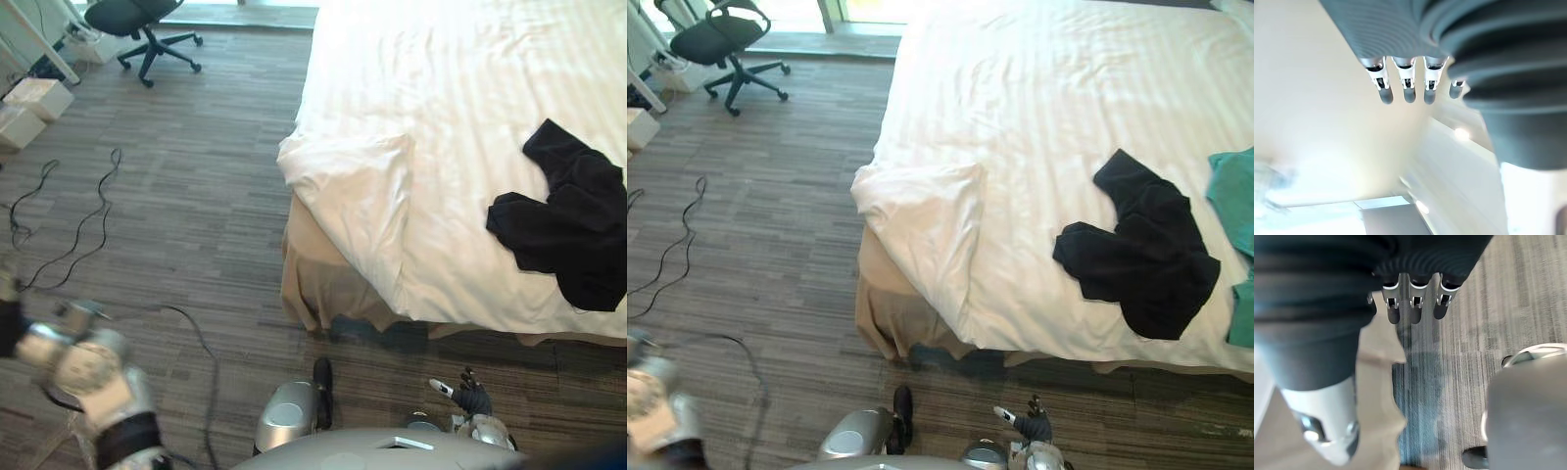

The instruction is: Tidy the bed and pick cloth on bed and put in laundry

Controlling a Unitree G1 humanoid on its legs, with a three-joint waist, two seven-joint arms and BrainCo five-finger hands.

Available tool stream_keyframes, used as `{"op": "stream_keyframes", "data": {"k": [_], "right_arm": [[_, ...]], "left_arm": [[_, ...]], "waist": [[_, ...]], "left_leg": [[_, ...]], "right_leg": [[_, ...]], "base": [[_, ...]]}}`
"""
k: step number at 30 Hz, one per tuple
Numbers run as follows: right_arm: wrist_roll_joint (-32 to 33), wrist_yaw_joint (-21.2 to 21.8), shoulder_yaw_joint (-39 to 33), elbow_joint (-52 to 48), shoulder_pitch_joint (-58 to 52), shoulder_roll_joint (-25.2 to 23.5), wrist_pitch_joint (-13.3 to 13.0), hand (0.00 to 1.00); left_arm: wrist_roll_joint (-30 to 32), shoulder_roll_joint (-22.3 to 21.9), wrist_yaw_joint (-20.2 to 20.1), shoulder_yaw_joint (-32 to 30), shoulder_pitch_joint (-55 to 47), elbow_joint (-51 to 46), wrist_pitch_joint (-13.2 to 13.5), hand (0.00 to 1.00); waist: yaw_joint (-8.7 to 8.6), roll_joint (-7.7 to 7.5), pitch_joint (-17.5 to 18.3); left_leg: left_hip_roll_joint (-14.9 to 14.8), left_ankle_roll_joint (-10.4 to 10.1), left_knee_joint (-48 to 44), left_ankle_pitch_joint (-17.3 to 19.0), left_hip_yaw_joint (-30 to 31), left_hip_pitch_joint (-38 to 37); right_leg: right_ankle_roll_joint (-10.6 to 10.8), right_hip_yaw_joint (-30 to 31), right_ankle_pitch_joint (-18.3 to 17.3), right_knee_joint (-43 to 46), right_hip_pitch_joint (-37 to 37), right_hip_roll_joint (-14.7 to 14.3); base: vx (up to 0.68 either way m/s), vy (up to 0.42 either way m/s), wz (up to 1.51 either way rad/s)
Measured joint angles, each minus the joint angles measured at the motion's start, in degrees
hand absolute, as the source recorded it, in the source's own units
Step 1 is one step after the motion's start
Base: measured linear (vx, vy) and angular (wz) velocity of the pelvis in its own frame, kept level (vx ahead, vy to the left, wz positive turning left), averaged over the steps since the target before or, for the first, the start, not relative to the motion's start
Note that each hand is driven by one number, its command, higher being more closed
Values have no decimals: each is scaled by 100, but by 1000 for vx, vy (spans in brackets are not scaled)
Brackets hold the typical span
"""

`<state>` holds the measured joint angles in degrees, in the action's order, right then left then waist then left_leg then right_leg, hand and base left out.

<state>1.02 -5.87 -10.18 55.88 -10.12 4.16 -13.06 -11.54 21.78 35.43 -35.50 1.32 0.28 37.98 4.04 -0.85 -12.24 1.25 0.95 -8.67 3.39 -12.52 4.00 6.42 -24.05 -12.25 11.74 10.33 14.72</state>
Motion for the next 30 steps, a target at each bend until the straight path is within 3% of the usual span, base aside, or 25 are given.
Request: {"op": "stream_keyframes", "data": {"k": [3, 7, 10, 11, 13, 16, 19, 25, 30], "right_arm": [[-24, 59, -70, -14, -61, 100, 10, 0], [-239, 124, -412, -4, -205, 115, 13, 0], [-240, 154, -635, 22, -334, 125, 8, 0], [-240, 167, -670, 33, -400, 122, 9, 0], [-239, 168, -680, 23, -426, 123, 7, 0], [-240, 172, -621, 11, -442, 124, -40, 0], [-243, 195, -465, -85, -562, 135, -39, 0], [-239, 243, 103, -721, -411, 158, 30, 0], [14, 242, 208, -1277, -293, 155, 137, 0]], "left_arm": [[1162, 445, 136, 220, 372, -356, -773, 0], [1939, 652, 120, 476, 639, -378, -1282, 0], [2365, 687, 65, 638, 680, -252, -1498, 0], [2295, 747, -136, 865, 692, -58, -1771, 0], [2290, 887, -379, 1116, 755, 705, -2061, 0], [2620, 908, -540, 1262, 885, 1650, -2245, 0], [2823, 907, -666, 1658, 936, 1729, -2316, 0], [2906, 901, -765, 2466, 1808, 1689, -3133, 0], [2901, 911, -607, 2656, 2637, 1730, -3483, 0]], "waist": [[-47, 130, 84], [-168, 209, 157], [-175, 238, 191], [-199, 236, 193], [-270, 247, 214], [-344, 231, 226], [-404, 194, 256], [-653, 186, 188], [-763, 74, -187]], "left_leg": [[-108, -37, 4, 25, -235, -62], [-173, -61, 13, 27, -314, -121], [-243, -113, 49, -10, -432, -139], [-263, -126, 58, -34, -434, -149], [-303, -142, 125, -109, -487, -177], [-371, -174, 284, -251, -650, -211], [-419, -206, 463, -320, -927, -319], [-542, -213, 455, -360, -1357, 156], [-703, -229, 338, -413, -1631, 546]], "right_leg": [[-2, 295, 0, 8, -104, -48], [-75, 456, -45, -2, -137, -101], [-108, 604, -67, 1, -223, -159], [-132, 614, -84, 13, -255, -176], [-145, 643, -91, 16, -299, -211], [-158, 865, -99, 34, -452, -268], [-200, 1092, -165, 264, -679, -283], [-219, 1492, -181, 743, -1562, -283], [-251, 1636, -71, 832, -2039, -363]], "base": [[0, -36, -41], [-31, -31, -26], [-51, -28, -24], [-72, -37, -7], [-85, -41, -16], [-103, -37, -31], [-80, -19, -37], [-78, 3, -30], [-10, -9, -13]]}}
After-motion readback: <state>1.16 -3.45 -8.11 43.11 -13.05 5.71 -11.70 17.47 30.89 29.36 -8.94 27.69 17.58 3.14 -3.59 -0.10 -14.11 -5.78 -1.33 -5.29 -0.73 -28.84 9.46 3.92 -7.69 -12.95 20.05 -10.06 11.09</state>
